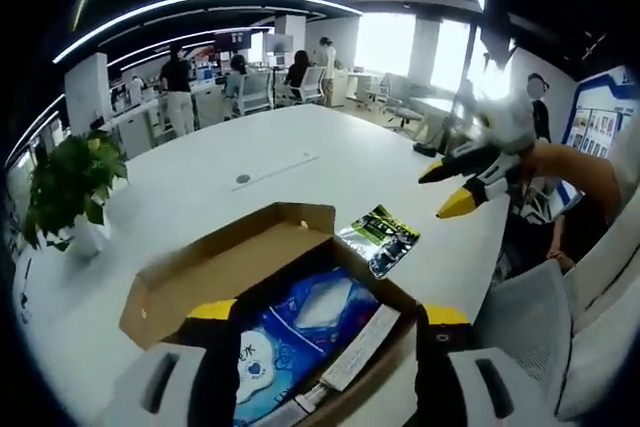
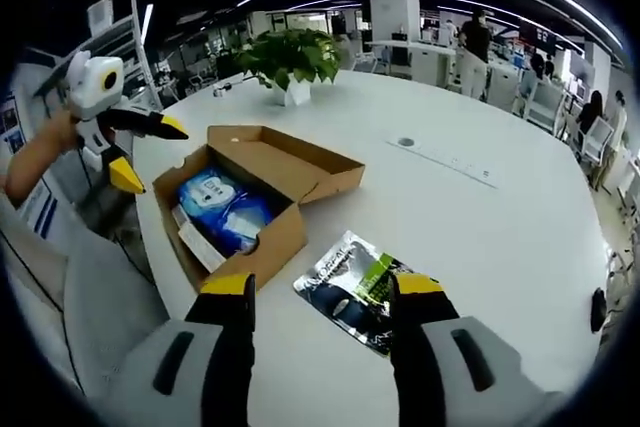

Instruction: Operate the shoe box by opening the lid, removing the specified soft item, and placing it in the target area until the item is outside and the box remains undamaged.

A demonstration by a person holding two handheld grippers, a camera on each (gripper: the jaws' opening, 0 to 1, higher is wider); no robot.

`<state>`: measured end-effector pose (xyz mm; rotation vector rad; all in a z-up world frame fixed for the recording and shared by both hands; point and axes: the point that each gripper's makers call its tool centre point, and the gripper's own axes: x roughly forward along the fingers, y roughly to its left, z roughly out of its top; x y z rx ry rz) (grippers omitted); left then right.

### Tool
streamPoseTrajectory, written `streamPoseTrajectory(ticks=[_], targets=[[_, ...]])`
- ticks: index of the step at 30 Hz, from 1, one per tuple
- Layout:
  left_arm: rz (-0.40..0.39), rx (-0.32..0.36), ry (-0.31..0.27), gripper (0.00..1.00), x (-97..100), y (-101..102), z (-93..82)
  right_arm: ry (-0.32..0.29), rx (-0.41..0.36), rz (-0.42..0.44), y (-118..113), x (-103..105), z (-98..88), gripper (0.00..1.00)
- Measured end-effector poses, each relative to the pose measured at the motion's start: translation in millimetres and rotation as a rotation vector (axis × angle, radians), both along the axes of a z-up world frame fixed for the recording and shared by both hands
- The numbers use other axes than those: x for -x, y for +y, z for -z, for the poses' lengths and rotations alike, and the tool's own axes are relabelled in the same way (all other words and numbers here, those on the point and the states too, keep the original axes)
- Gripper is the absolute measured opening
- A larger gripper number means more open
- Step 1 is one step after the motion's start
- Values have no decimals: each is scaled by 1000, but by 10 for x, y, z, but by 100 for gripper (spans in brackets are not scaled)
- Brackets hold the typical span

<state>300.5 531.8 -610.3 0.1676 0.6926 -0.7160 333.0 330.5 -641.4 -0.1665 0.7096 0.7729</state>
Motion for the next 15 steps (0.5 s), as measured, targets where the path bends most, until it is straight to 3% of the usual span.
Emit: streamPoseTrajectory(ticks=[15], targets=[[-98,-10,-10,75,195,543,65,-16,-27,-109,521,89,-35,50]])
